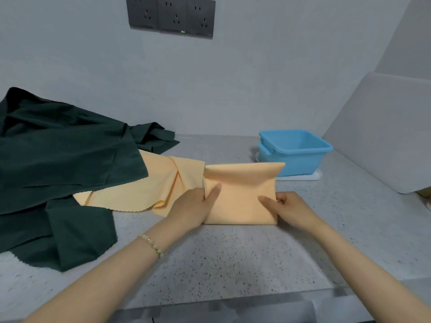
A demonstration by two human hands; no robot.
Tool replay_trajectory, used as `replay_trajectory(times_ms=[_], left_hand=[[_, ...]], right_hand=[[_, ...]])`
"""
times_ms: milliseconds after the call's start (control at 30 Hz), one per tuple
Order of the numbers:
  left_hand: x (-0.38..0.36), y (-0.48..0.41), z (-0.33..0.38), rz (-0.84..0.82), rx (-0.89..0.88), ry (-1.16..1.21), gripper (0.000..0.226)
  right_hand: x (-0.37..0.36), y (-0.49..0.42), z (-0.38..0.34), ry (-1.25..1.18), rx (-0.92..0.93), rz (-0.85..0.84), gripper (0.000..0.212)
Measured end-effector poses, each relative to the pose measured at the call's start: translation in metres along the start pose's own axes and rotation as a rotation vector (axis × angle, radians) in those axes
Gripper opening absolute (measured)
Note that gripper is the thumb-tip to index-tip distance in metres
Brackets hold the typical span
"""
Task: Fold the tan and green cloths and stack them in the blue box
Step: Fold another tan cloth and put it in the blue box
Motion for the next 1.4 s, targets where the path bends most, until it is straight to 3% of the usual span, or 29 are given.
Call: replay_trajectory(times_ms=[233,667,767,867,967,1100,1200,1400], left_hand=[[-0.017,0.005,-0.021,0.069,0.092,0.045,0.037],[-0.015,0.004,-0.025,0.114,0.139,0.055,0.024],[-0.007,0.006,-0.013,0.217,0.067,-0.151,0.027],[0.004,0.001,0.014,0.404,-0.131,-0.286,0.015],[-0.005,-0.032,0.019,0.232,-0.116,-0.384,0.041],[-0.026,-0.059,0.002,-0.017,0.008,-0.49,0.051],[-0.04,-0.064,-0.008,-0.081,0.01,-0.512,0.052],[-0.045,-0.069,-0.015,-0.118,0.014,-0.555,0.056]], right_hand=[[-0.004,-0.016,0.016,0.104,-0.104,0.222,0.027],[-0.008,-0.002,0.006,0.554,-0.196,0.35,0.029],[-0.008,0.003,-0.006,0.572,-0.065,0.409,0.031],[-0.016,-0.006,-0.029,0.569,0.097,0.394,0.035],[-0.036,-0.031,-0.049,0.532,0.125,0.244,0.042],[-0.062,-0.065,-0.055,0.588,0.067,0.052,0.047],[-0.076,-0.074,-0.037,0.608,0.021,-0.055,0.049],[-0.042,-0.066,0.011,0.615,-0.102,-0.018,0.058]])
Point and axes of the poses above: each hand's wrist, its own y-axis away from the middle knuckle, its own x-axis out of the back of the hand, z = x × y, the point moved 6 cm from there along -y, towards the middle knuckle, and after that the axes turned 12 degrees about -z, right-handed, at the moved point
